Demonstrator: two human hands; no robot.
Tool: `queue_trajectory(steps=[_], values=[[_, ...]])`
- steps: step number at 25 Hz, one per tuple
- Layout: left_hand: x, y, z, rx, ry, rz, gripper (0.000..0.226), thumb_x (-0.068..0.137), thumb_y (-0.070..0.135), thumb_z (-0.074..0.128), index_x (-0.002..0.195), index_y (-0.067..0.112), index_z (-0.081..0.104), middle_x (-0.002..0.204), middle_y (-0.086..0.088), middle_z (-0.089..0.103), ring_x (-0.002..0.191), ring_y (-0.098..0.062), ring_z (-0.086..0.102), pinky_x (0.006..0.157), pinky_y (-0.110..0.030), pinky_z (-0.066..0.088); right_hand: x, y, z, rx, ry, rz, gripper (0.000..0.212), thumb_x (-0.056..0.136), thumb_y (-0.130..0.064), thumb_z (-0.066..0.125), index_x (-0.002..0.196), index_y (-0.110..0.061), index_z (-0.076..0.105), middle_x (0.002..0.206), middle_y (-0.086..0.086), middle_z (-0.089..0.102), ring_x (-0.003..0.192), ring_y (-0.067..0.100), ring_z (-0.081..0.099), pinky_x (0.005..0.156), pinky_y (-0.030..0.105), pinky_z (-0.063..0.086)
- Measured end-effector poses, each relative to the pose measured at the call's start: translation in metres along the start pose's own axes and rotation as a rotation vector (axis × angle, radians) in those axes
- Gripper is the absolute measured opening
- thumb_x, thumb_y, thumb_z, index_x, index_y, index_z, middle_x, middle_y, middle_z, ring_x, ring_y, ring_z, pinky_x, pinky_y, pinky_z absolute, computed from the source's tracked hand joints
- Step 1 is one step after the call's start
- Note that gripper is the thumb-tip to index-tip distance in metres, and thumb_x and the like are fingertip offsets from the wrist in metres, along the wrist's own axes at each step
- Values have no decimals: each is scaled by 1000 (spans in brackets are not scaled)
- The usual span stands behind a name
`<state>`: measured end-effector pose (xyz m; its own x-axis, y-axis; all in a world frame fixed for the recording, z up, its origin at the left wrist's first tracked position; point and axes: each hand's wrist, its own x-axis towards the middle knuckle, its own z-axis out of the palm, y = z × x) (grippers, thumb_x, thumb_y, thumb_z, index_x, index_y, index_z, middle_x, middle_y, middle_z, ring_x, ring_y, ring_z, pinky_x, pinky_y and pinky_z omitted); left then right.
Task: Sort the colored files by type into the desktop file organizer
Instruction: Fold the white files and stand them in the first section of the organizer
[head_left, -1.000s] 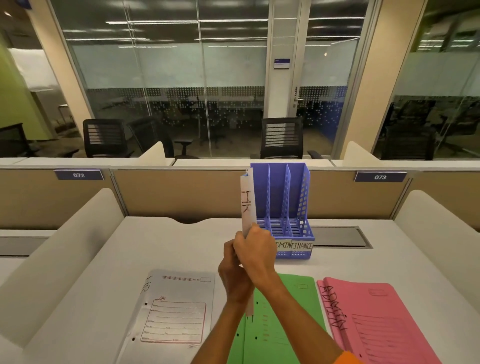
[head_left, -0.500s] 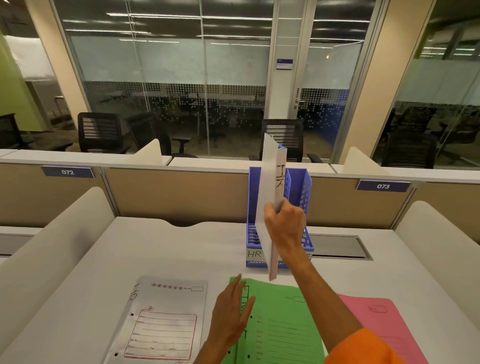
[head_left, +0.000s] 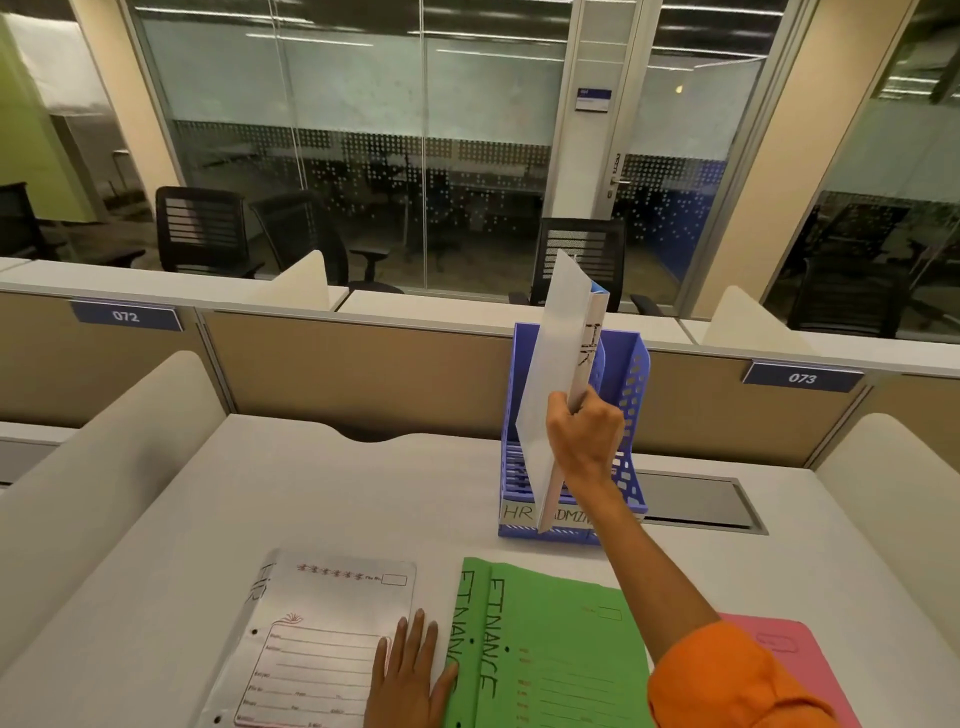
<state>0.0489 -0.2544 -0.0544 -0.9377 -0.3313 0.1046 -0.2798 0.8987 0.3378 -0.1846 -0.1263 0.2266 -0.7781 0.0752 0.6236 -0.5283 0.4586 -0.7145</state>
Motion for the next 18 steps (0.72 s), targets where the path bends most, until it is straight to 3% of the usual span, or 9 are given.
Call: queue_trajectory(steps=[4,8,10,14,18], values=[[7,-11,12,72,-10,70,71,93,66,17,154,31,11,166,6,-6,153,-16,-4,121,-40,5,16,12,25,-19,8,-65,26,86,-35,58,92,-9,59,113,15,70,75,29,72,59,9,43],[15,-17,24,46,-73,67,65,92,65,20,137,23,41,166,7,-1,153,-16,-1,122,-39,4,29,21,42,-39,50,-96,26,86,-35,57,89,-9,59,110,14,71,72,26,71,56,20,54],[16,-18,30,54,-52,69,65,91,64,21,136,23,42,166,7,0,153,-16,0,122,-39,5,34,27,50,-49,71,-104,28,87,-36,56,86,-8,59,107,14,72,71,25,71,56,19,54],[17,-19,32,53,-38,55,65,91,65,22,140,24,35,166,6,0,153,-17,0,122,-40,4,36,38,71,-59,112,-90,32,88,-35,54,82,-5,61,98,16,74,70,26,70,57,5,38],[18,-21,36,73,-17,63,64,90,64,23,131,21,48,166,4,0,153,-18,0,121,-41,6,30,45,88,-44,131,-56,38,87,-37,52,83,-1,64,100,17,74,72,28,71,57,13,48]])
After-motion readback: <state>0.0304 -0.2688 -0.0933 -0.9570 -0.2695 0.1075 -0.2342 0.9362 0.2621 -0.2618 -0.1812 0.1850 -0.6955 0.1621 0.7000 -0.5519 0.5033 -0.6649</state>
